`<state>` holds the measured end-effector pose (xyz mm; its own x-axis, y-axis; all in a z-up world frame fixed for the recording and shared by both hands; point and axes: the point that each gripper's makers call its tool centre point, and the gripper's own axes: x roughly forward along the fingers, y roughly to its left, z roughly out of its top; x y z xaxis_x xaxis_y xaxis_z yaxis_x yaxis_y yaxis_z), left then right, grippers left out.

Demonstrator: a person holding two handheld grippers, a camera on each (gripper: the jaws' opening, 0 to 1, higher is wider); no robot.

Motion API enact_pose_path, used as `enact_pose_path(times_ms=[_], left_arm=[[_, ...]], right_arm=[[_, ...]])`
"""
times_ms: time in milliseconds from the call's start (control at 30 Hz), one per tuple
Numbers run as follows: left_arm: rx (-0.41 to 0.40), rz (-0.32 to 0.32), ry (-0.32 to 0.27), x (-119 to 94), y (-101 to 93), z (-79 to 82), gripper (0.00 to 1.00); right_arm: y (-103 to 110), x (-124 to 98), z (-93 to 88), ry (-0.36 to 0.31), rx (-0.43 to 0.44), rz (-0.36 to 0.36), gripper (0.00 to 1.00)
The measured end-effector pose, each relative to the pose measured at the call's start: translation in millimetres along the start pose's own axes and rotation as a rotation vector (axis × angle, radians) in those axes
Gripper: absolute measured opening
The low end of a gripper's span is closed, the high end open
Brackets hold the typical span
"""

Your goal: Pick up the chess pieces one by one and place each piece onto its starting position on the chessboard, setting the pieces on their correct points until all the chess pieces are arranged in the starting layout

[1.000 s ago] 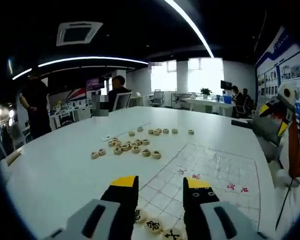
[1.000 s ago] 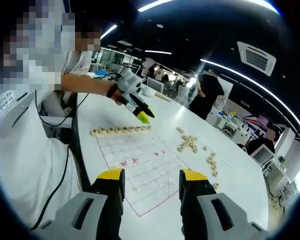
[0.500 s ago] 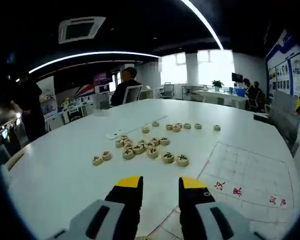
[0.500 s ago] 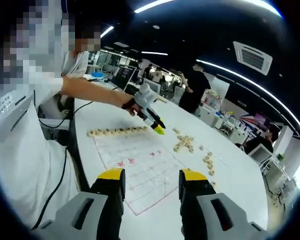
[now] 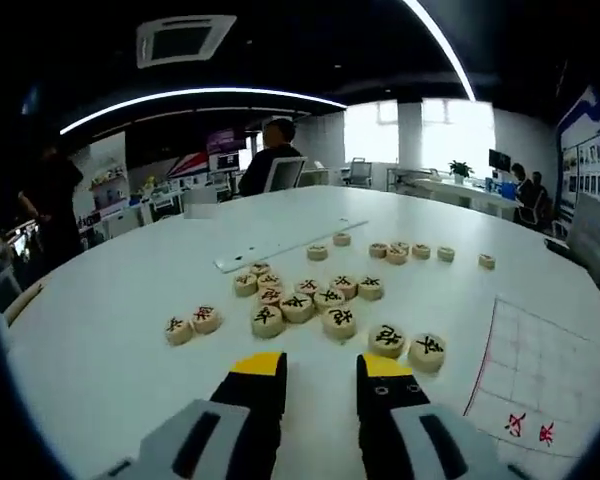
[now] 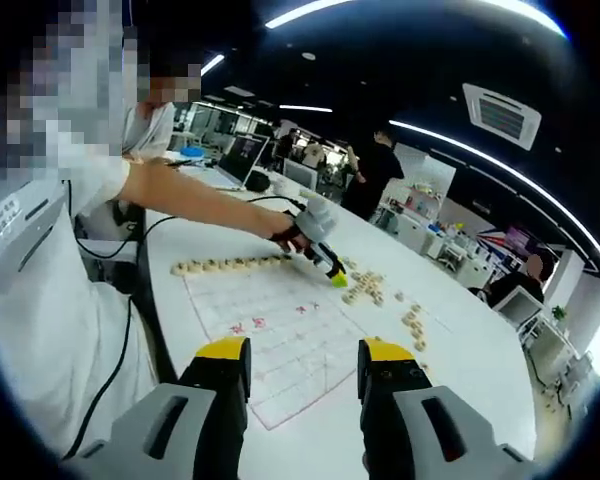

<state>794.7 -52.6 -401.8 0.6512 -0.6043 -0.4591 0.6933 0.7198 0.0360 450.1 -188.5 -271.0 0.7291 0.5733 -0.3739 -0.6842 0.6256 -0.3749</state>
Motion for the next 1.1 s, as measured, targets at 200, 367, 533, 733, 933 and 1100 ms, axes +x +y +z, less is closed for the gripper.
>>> enact_pose_path(times_ms=[200,367,533,733,933,1100], left_arm=[[-0.013,-0.002,-0.002,15,-5.9,7.6,0.31],[-0.038,-0.012,-0.004,26,-12.4,11.5,0.31],[-0.023,-0.008,-0.007,25,-13.2,11.9,0.2],[-0.005,0.0,0.007,13,-6.2,9.3,0.2],[-0.015,-0.018,0.005,-6,-5.1,13.2,0.2],[0.029,-0.047,0.026,-27,-10.1,9.3,0.2]], right_arm=[[-1,-2,1.1,-0.005,-0.001,-0.003,0.43],[-2,-1,-0.9,-0.002,0.002,-0.001,0.43],[-2,-2,-1.1,-0.003,0.0,-0.001,0.43],[-2,-3,0.0,-0.007,-0.001,-0.004,0.43],[0,-1,0.1,-0.003,-0.002,-0.001,0.44],[1,0,0.3,0.0,-0.003,0.004,0.44]])
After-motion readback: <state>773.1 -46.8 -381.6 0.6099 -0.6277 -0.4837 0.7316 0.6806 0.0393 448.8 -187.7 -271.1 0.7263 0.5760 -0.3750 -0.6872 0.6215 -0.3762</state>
